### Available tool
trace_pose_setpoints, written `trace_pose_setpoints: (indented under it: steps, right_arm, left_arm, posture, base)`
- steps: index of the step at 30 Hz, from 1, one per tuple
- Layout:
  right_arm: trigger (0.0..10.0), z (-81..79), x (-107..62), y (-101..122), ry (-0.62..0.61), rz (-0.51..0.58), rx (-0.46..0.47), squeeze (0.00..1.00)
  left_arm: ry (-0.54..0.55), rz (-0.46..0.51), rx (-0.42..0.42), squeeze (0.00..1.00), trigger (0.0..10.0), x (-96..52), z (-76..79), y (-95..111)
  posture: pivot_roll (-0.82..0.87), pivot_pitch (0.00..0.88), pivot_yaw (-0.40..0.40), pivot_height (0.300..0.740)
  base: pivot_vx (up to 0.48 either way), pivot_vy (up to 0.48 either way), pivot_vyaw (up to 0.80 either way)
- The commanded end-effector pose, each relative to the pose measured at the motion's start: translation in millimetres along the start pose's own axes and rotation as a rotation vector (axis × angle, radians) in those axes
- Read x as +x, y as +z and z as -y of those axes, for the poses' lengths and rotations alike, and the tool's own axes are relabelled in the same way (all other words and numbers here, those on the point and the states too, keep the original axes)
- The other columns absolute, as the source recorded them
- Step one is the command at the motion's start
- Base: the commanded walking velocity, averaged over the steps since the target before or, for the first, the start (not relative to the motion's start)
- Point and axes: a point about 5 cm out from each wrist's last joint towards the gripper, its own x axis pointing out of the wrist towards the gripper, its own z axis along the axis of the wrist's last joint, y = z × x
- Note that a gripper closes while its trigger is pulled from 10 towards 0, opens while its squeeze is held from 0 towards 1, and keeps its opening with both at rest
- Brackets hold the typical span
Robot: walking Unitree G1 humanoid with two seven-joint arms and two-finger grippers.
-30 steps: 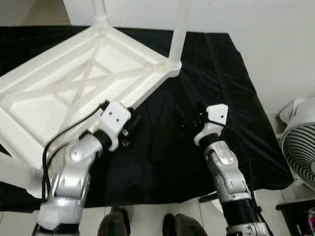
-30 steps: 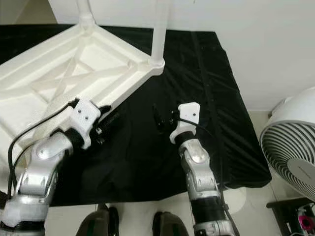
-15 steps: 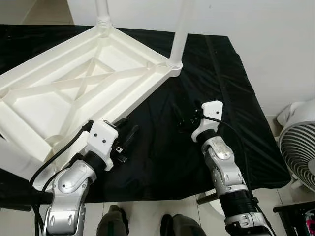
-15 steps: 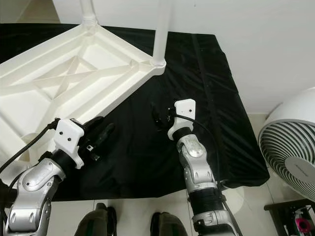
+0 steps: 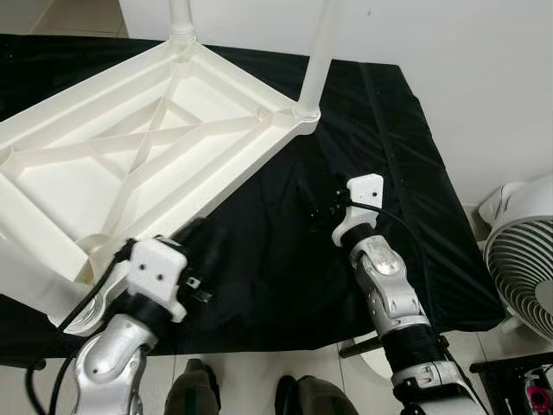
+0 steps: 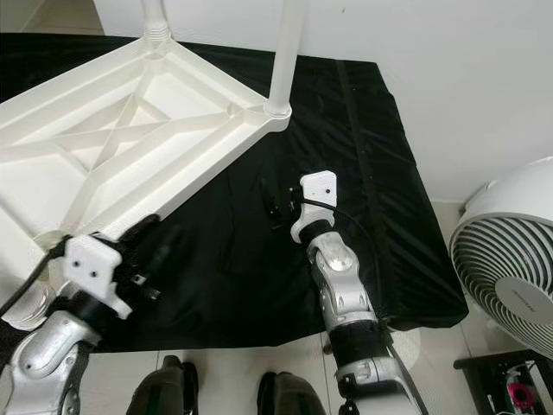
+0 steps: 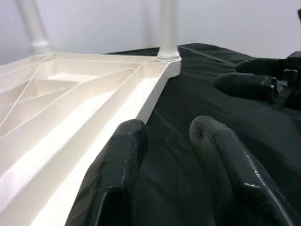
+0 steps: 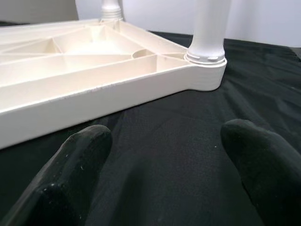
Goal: Building children table
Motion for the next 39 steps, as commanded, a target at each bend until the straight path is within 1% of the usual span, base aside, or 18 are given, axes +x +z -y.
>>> trace_pose_setpoints:
  steps: [1,4,7,8,12,13,15,16,19,22,23,25,30,34,35,37,38,39]
  right_arm:
    - [10.0,3.2,0.0,-3,0.001,-0.007,-0.007,0.0]
    - [10.0,2.3,4.1,-3,0.013,-0.005,-0.007,0.0]
    - [10.0,-2.0,13.0,-4,0.049,-0.009,-0.006,0.0]
    - [10.0,-2.0,13.0,-4,0.049,-0.009,-0.006,0.0]
    - [10.0,-9.8,26.5,-8,0.107,-0.026,-0.012,0.0]
    - [10.0,-9.8,26.5,-8,0.107,-0.026,-0.012,0.0]
    - [10.0,-14.2,33.6,-8,0.14,-0.032,-0.019,0.0]
    - [10.0,-14.2,33.6,-8,0.14,-0.032,-0.019,0.0]
    - [10.0,-20.1,42.0,-6,0.172,-0.033,-0.028,0.0]
    - [10.0,-22.8,45.2,-6,0.185,-0.034,-0.033,0.0]
    - [10.0,-29.1,50.3,-4,0.207,-0.034,-0.033,0.0]
    - [10.0,-32.5,52.1,-4,0.218,-0.034,-0.031,0.0]
    - [10.0,-38.9,54.7,-4,0.236,-0.033,-0.03,0.0]
    - [10.0,-38.9,54.7,-4,0.236,-0.033,-0.03,0.0]
    - [10.0,-44.5,56.2,-5,0.249,-0.031,-0.03,0.0]
    - [10.0,-44.5,56.2,-5,0.249,-0.031,-0.03,0.0]
    - [10.0,-50.9,57.8,-5,0.262,-0.031,-0.029,0.0]
    - [10.0,-50.9,57.8,-5,0.262,-0.031,-0.029,0.0]
  left_arm:
    - [0.281,0.008,0.026,0.0,10.0,-6.0,-12.2,3]
    - [0.325,0.005,0.04,0.0,10.0,-13.8,-14.0,3]
    - [0.353,-0.029,0.02,0.0,10.0,-27.6,-12.8,0]
    - [0.353,-0.029,0.02,0.0,10.0,-27.6,-12.8,0]
    - [0.394,-0.05,0.045,0.0,10.0,-46.8,-15.2,3]
    - [0.394,-0.05,0.045,0.0,10.0,-46.8,-15.2,3]
    - [0.403,-0.068,0.072,0.0,10.0,-56.5,-15.6,6]
    - [0.403,-0.068,0.072,0.0,10.0,-56.5,-15.6,6]
    - [0.398,-0.092,0.093,0.0,10.0,-67.6,-15.2,8]
    - [0.398,-0.099,0.102,0.0,10.0,-72.4,-16.3,10]
    - [0.363,-0.118,0.113,0.0,10.0,-79.8,-18.0,14]
    - [0.339,-0.127,0.118,0.0,10.0,-82.3,-18.3,15]
    - [0.3,-0.139,0.125,0.0,10.0,-85.6,-19.4,18]
    - [0.3,-0.139,0.125,0.0,10.0,-85.6,-19.4,18]
    - [0.264,-0.145,0.132,0.0,10.0,-87.7,-20.8,21]
    - [0.264,-0.145,0.132,0.0,10.0,-87.7,-20.8,21]
    - [0.156,-0.175,0.127,0.0,10.0,-91.5,-18.5,25]
    - [0.156,-0.175,0.127,0.0,10.0,-91.5,-18.5,25]
  posture:
    - [0.21,0.116,-0.114,0.74]
    - [0.23,0.124,-0.129,0.74]
    - [0.28,0.143,-0.163,0.74]
    - [0.28,0.143,-0.163,0.74]
    - [0.33,0.162,-0.193,0.74]
    - [0.33,0.162,-0.193,0.74]
    - [0.35,0.171,-0.197,0.74]
    - [0.35,0.171,-0.197,0.74]
    - [0.38,0.182,-0.199,0.74]
    - [0.39,0.19,-0.199,0.74]
    - [0.41,0.199,-0.192,0.74]
    - [0.42,0.199,-0.189,0.74]
    - [0.43,0.201,-0.176,0.74]
    - [0.43,0.201,-0.176,0.74]
    - [0.45,0.198,-0.153,0.74]
    - [0.45,0.198,-0.153,0.74]
    - [0.46,0.192,-0.135,0.74]
    - [0.46,0.192,-0.135,0.74]
  base:
    - [0.0,0.0,0.0]
    - [0.0,0.0,0.0]
    - [0.0,0.0,0.0]
    - [0.0,0.0,0.0]
    - [0.0,0.0,0.0]
    - [0.0,0.0,0.0]
    - [0.0,0.0,0.0]
    - [0.0,0.0,0.0]
    - [0.0,0.0,0.0]
    - [0.0,0.0,0.0]
    - [0.0,0.0,0.0]
    - [0.0,0.0,0.0]
    - [0.0,0.0,0.0]
    - [0.0,0.0,0.0]
    - [0.0,0.0,0.0]
    - [0.0,0.0,0.0]
    - [0.0,0.0,0.0]
    - [0.0,0.0,0.0]
